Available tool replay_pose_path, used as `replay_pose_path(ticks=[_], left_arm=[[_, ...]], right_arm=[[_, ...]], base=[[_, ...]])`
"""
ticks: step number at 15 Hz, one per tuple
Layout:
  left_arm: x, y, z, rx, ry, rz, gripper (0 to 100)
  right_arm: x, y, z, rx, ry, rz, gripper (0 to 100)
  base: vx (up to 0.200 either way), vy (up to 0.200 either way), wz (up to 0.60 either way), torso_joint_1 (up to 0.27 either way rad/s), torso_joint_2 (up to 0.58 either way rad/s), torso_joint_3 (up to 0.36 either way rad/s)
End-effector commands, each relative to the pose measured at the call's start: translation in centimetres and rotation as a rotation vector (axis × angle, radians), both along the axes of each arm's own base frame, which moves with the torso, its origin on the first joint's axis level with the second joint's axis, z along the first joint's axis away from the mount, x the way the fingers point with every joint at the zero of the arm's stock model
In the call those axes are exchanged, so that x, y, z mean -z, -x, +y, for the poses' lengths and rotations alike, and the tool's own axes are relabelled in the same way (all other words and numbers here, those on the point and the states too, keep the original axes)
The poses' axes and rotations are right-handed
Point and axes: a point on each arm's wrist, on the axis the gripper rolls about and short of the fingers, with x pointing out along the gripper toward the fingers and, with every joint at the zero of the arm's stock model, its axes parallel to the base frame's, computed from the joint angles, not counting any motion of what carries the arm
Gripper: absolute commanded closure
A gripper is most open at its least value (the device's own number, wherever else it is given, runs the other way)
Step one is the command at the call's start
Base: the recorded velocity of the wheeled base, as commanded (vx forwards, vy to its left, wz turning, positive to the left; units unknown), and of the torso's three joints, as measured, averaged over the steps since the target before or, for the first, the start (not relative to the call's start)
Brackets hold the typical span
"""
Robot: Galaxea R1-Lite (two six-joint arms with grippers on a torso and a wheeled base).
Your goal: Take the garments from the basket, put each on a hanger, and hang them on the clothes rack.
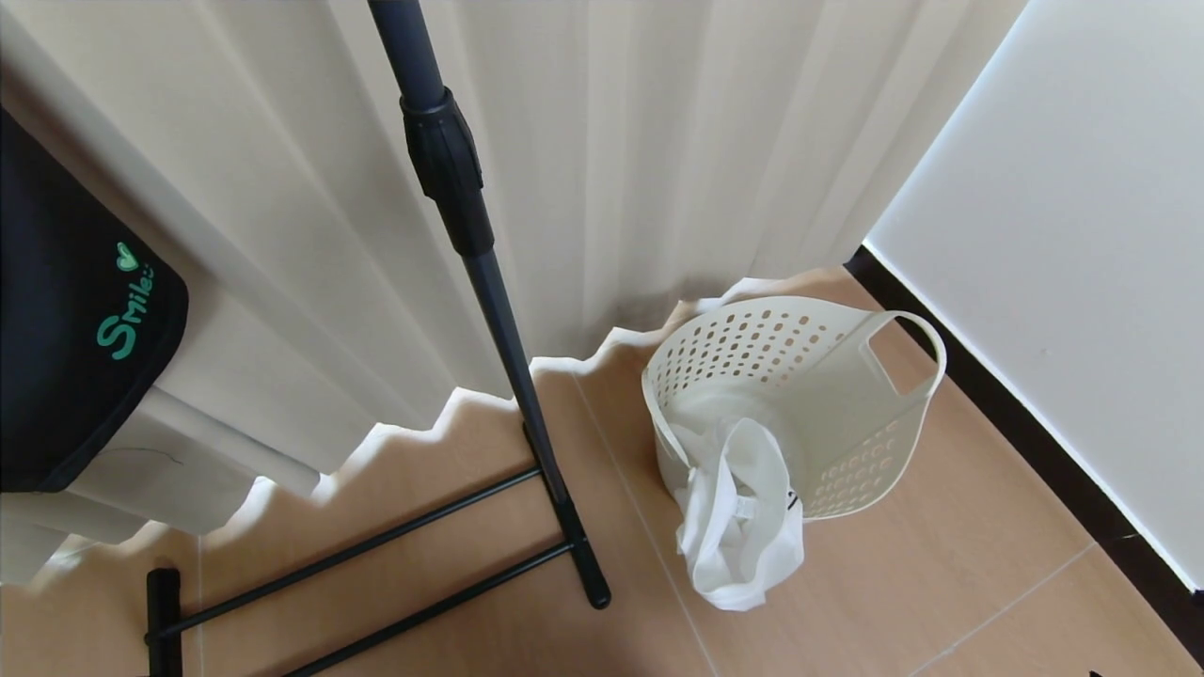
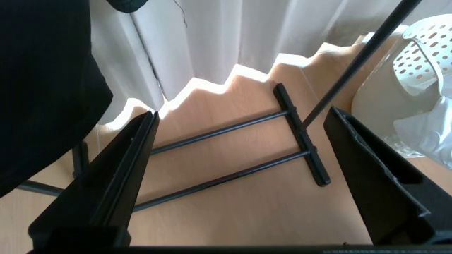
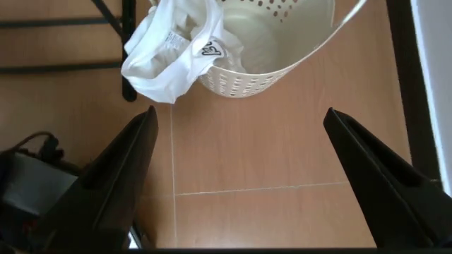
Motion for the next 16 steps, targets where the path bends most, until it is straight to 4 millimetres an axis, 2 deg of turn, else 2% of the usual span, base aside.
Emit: replay_pose_path(ticks=[1, 2, 4, 6, 7, 8, 9, 11, 16], left_arm=[[0.0, 0.0, 0.0, -0.001, 0.001, 0.002, 0], [0.0, 0.0, 0.0, -0.001, -0.001, 0.002, 0], [0.0, 0.0, 0.0, -0.002, 0.001, 0.002, 0], [0.0, 0.0, 0.0, -0.001, 0.001, 0.002, 0], [0.0, 0.0, 0.0, -0.001, -0.001, 0.002, 0], [0.0, 0.0, 0.0, -0.002, 0.001, 0.002, 0], [0.0, 0.0, 0.0, -0.002, 0.001, 0.002, 0], [0.0, 0.0, 0.0, -0.002, 0.001, 0.002, 0], [0.0, 0.0, 0.0, -0.001, 0.001, 0.002, 0]], right_arm=[[-2.0, -4.7, 1.3, -0.111, 0.153, 0.103, 0], [-2.3, -7.3, 2.1, -0.218, 0.351, 0.119, 0], [-2.7, -10.9, 3.3, -0.384, 0.619, 0.103, 0], [-2.7, -13.4, 4.9, -0.497, 0.774, 0.09, 0], [-2.6, -15.0, 6.4, -0.527, 0.844, 0.094, 0], [-2.6, -16.3, 8.0, -0.53, 0.889, 0.095, 0], [-2.6, -17.0, 8.9, -0.513, 0.923, 0.1, 0], [-2.4, -20.0, 11.6, -0.463, 1.004, 0.116, 0], [0.2, -25.1, 14.3, -0.442, 1.054, 0.158, 0]], base=[[0.0, 0.0, 0.0, 0.0, 0.0, 0.0], [0.0, 0.0, 0.0, 0.0, 0.0, 0.0], [0.0, 0.0, 0.0, 0.0, 0.0, 0.0], [0.0, 0.0, 0.0, 0.0, 0.0, 0.0], [0.0, 0.0, 0.0, 0.0, 0.0, 0.0], [0.0, 0.0, 0.0, 0.0, 0.0, 0.0], [0.0, 0.0, 0.0, 0.0, 0.0, 0.0], [0.0, 0.0, 0.0, 0.0, 0.0, 0.0], [0.0, 0.0, 0.0, 0.0, 0.0, 0.0]])
